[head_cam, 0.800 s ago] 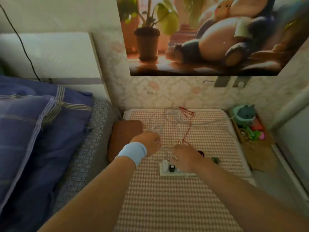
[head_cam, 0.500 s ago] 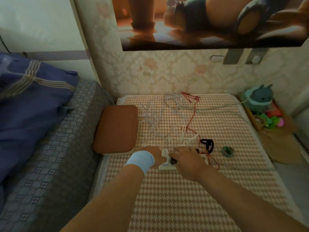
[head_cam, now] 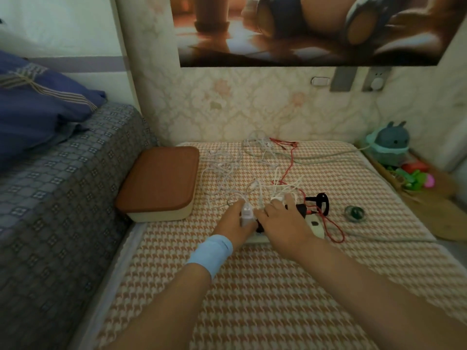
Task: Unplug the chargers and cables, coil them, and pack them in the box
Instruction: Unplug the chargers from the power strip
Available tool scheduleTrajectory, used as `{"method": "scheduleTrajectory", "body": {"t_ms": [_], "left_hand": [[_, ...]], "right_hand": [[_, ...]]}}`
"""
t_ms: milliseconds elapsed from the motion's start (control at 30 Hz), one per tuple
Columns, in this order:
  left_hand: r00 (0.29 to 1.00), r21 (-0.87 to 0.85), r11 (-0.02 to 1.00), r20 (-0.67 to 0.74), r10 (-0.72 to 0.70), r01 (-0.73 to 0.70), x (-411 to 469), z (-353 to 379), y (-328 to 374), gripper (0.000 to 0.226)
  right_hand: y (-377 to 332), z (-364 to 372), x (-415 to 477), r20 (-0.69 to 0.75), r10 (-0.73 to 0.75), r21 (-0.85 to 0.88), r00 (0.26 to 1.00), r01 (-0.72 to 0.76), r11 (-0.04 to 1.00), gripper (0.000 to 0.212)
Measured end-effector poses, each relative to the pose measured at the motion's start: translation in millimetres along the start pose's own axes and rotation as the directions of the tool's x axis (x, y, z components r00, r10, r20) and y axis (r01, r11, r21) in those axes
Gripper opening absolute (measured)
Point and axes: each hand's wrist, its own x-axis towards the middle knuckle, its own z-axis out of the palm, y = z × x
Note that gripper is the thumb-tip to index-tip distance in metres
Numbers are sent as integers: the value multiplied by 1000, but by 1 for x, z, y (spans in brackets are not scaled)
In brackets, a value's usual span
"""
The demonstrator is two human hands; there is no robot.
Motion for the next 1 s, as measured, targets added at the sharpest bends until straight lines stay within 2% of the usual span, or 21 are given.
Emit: {"method": "scheduleTrajectory", "body": {"t_ms": [133,300,367,433,467,600,700,800,1000], "left_hand": [[1000,12,1000,-9,9,-9,-20,3,8,68],[999,32,999,14,-42,42,-15,2,13,68],[997,-64,995,49,-68,71,-2,5,6,55],[999,41,999,24,-24,23,6,9,-2,25],[1000,46,999,6,2,-3,7,10,-6,21],[991,60,993,-82,108,-103,10,15,-24,53],[989,-20,992,-80,125,-127,5,22,-25,53],[985,-26,990,-106,135,-139,6,26,-31,53],[961,-22,978,-191,198,-206,9,36,-35,52]], "right_hand": [[-12,-11,-7,53,62,-47,997,-60,997,68],[-18,-10,0,42,91,-122,995,-86,989,48],[-12,-2,6,25,88,-72,996,-86,994,39],[-4,5,11,-32,78,-25,996,-78,997,33],[-1,8,13,-55,74,-7,996,-74,997,33],[0,10,14,-66,59,38,996,-57,998,35],[-1,11,12,-69,84,122,994,-75,990,29],[-3,13,14,-101,125,193,987,-103,976,22],[-7,13,18,-104,161,128,981,-147,981,27]]}}
